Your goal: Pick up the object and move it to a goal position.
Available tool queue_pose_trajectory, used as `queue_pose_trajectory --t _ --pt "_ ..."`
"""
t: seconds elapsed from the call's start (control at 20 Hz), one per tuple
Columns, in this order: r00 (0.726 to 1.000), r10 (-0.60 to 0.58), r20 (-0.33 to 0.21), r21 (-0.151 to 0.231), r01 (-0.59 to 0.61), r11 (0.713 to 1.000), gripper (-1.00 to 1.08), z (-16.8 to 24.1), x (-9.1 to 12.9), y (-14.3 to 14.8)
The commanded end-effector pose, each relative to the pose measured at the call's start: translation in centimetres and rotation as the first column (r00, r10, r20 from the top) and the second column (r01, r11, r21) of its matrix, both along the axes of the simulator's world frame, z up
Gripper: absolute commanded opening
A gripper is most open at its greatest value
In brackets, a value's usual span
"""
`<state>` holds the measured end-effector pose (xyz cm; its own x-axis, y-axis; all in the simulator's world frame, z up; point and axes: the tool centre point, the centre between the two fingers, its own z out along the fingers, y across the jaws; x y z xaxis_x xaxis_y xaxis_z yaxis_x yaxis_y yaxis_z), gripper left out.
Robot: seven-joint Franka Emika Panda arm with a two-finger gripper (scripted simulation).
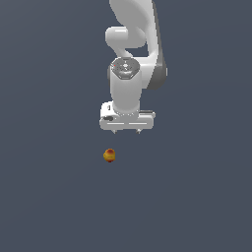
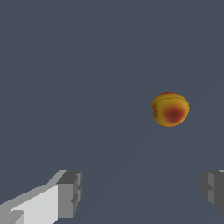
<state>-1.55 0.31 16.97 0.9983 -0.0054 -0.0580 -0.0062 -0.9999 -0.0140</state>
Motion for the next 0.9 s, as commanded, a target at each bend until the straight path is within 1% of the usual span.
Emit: queue_pose_trajectory --t 0.0,0.3,0.6,0.85 --pt "1.0 0.005 0.002 0.0 -0.005 1.0 1.0 -0.3 0.2 -0.4" --pt "0.999 0.037 0.015 -0.001 -0.037 0.999 1.0 -2.0 1.4 -2.3" --pt "0.995 0.091 0.036 -0.005 -0.091 0.996 1.0 -5.1 3.1 -5.7" --pt "0.991 0.128 0.05 -0.01 -0.127 0.992 1.0 -7.2 4.0 -8.1"
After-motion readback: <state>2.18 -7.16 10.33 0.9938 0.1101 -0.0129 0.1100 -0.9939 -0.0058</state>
